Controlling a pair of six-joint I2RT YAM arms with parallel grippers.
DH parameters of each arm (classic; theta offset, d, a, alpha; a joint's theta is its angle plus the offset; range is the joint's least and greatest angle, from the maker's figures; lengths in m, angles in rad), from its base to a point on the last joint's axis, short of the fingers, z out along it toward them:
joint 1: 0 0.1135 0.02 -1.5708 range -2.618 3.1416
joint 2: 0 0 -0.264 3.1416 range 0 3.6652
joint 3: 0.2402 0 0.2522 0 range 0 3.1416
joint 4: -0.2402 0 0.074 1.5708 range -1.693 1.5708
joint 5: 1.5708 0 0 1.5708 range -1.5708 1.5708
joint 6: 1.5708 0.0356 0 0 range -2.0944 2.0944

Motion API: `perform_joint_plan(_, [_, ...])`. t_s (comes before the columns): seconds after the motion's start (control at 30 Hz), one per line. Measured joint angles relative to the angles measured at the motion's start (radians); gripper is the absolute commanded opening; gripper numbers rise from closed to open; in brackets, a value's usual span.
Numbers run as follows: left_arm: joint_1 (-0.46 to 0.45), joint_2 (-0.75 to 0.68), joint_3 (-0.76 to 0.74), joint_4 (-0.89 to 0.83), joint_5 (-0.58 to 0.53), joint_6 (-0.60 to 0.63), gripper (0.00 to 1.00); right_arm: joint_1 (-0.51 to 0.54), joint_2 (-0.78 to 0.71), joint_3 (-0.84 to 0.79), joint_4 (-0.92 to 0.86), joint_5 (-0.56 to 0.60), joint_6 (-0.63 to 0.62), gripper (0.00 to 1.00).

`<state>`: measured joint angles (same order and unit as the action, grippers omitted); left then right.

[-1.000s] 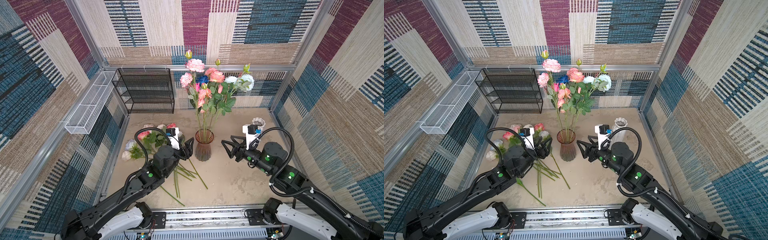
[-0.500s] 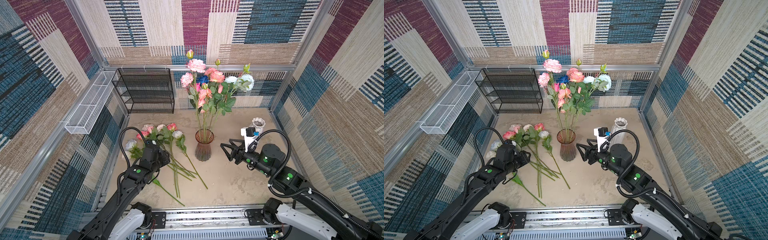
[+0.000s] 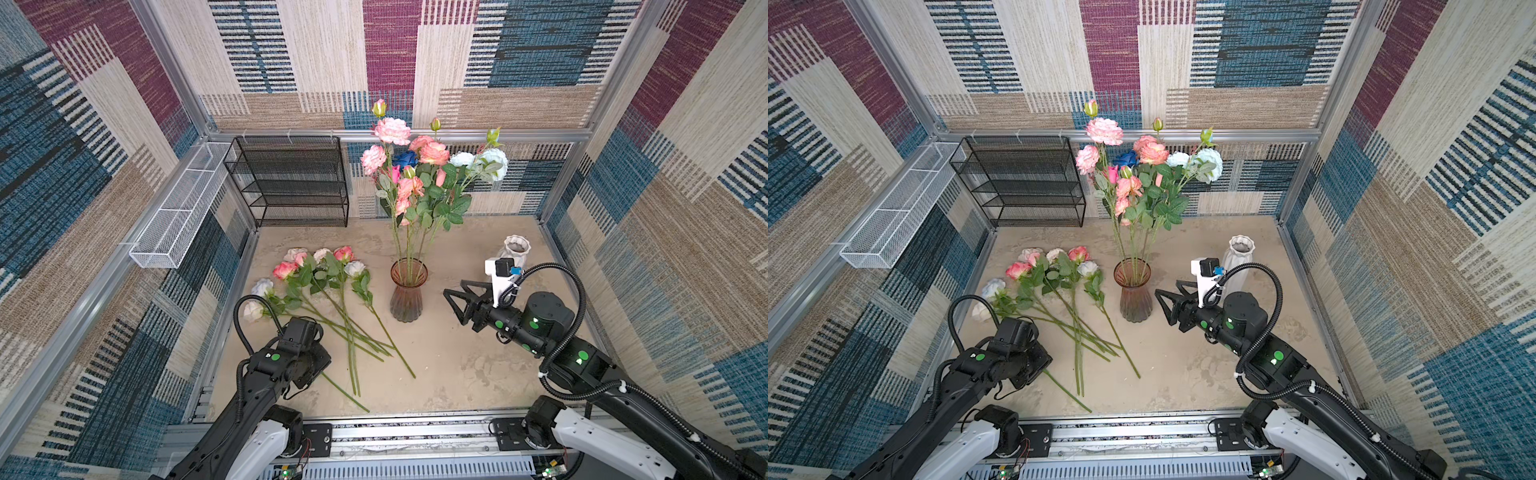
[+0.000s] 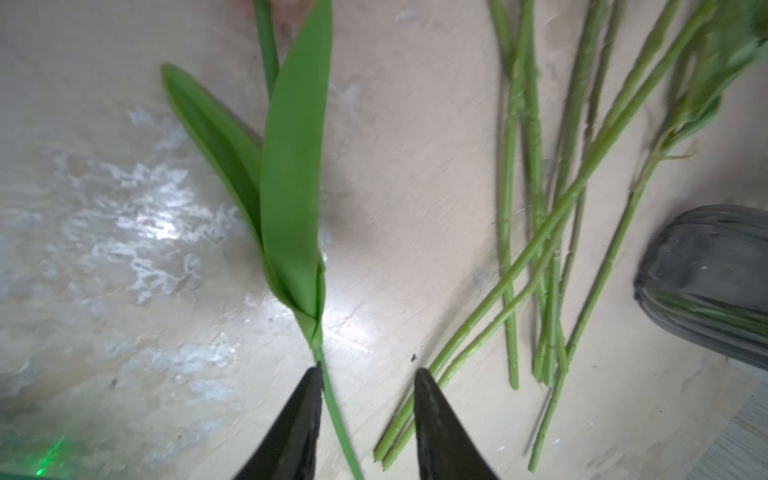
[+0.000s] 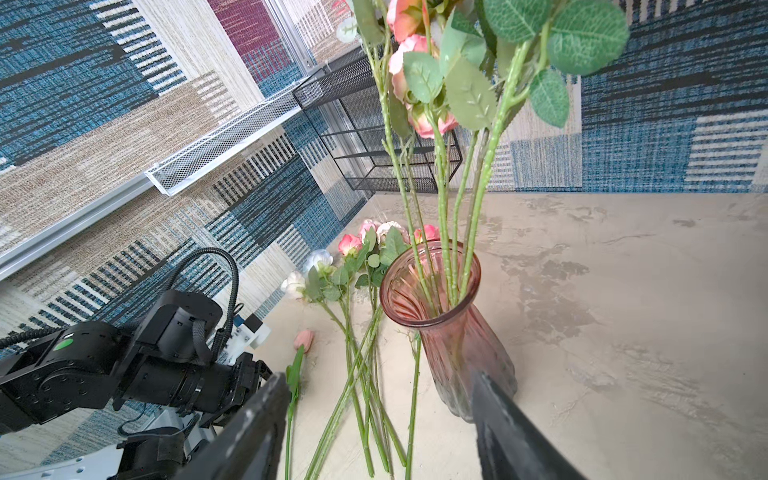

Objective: Arrange the flowers into the vase
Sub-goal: 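Open the left gripper and draw it back down to the flower pile, then grasp the pink tulip stem with the left gripper and lift it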

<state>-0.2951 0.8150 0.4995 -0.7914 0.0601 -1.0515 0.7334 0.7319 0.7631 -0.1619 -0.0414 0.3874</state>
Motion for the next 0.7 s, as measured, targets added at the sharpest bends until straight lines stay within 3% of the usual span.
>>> perform_joint_plan(0.23, [0.0, 0.1, 0.012, -0.008, 0.023, 0.0, 0.43, 0.0, -0.002, 0.0, -0.001, 0.0, -0.005, 0.71])
perform_joint_plan(0.57, [0.0, 0.297, 0.033, 0.018, 0.021, 0.025, 0.36, 0.0, -0.033, -0.006, -0.011, 0.02, -0.005, 0.71])
perform_joint_plan(0.7, [0.0, 0.368, 0.045, 0.032, 0.018, 0.045, 0.22, 0.0, -0.033, -0.007, -0.019, 0.026, -0.008, 0.71])
